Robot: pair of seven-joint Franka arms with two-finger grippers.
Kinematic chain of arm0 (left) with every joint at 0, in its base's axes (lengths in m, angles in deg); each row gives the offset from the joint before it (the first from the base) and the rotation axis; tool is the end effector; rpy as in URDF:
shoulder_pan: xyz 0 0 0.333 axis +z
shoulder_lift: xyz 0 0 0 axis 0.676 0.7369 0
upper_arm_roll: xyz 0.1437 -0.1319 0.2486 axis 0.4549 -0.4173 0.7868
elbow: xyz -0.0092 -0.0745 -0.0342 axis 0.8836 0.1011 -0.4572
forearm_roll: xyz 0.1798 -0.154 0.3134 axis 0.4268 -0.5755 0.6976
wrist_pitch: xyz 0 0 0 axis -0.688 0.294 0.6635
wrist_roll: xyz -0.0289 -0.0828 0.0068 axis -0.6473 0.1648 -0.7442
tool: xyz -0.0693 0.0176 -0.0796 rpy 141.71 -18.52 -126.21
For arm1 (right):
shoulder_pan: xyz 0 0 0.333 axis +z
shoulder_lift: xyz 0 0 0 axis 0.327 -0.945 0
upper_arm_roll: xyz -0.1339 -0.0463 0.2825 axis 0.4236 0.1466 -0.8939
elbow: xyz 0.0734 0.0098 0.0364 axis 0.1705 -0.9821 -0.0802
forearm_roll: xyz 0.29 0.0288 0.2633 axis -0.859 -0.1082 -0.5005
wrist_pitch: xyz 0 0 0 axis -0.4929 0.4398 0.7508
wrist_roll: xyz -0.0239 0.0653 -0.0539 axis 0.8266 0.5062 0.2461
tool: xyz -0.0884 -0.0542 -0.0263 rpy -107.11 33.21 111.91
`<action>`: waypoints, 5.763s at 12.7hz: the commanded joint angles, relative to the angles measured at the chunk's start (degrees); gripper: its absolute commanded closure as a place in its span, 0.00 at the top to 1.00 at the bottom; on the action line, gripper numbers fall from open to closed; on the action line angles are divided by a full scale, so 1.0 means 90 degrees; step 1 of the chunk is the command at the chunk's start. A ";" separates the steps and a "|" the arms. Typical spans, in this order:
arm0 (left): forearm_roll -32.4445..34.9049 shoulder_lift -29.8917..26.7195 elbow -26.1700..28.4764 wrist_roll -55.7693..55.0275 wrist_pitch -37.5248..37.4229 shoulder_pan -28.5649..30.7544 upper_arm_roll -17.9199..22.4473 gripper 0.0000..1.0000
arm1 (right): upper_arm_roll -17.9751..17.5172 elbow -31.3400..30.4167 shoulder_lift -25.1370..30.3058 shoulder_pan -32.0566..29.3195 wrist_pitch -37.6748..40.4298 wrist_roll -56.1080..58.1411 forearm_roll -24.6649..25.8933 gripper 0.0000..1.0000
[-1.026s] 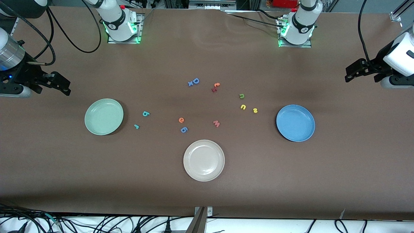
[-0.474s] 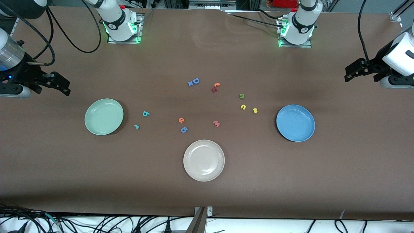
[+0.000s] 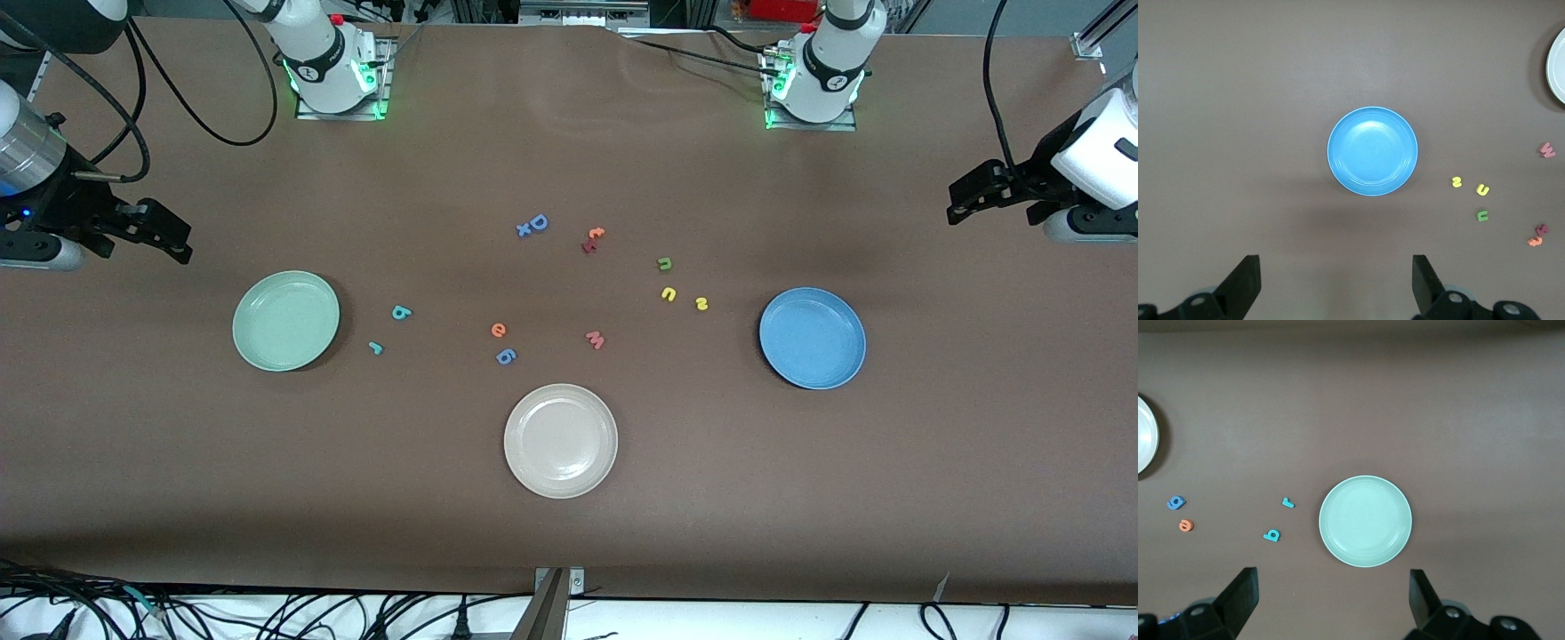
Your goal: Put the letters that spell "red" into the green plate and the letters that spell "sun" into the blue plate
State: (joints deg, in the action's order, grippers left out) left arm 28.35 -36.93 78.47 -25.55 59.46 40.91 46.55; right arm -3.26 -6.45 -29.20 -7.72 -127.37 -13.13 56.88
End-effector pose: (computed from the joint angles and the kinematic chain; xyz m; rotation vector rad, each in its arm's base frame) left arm 0.5537 -0.0274 0.6160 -3.1336 -0.0246 0.0996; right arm 0.5814 0.0422 0.5939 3.1053 -0.1004 0.1383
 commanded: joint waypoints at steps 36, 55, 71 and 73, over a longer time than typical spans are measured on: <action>0.0127 -0.0044 0.0002 0.0145 -0.0300 -0.0025 0.0001 1.00 | -0.0012 -0.0055 -0.0008 -0.0052 0.0025 -0.0044 -0.0025 1.00; -0.0175 0.0249 0.0012 0.0125 -0.0387 -0.0084 -0.0008 1.00 | -0.0060 -0.0075 -0.0183 0.0026 0.0172 0.0014 -0.0005 1.00; -0.0625 0.1783 0.2656 -0.1512 0.4149 -0.1987 -0.0096 1.00 | -0.0285 -0.1598 -0.1022 0.0172 -0.1907 0.4761 -0.0463 0.99; -0.0615 0.1977 0.3096 -0.1671 0.5047 -0.2037 -0.0096 1.00 | -0.0295 -0.1550 -0.1354 0.0182 -0.1928 0.4742 -0.0687 0.99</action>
State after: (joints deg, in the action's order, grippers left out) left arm 22.93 -18.71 102.29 -39.10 99.02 23.05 45.08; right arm -5.78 -20.42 -39.39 -6.06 -143.65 28.28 53.22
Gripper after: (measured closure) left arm 0.000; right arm 0.009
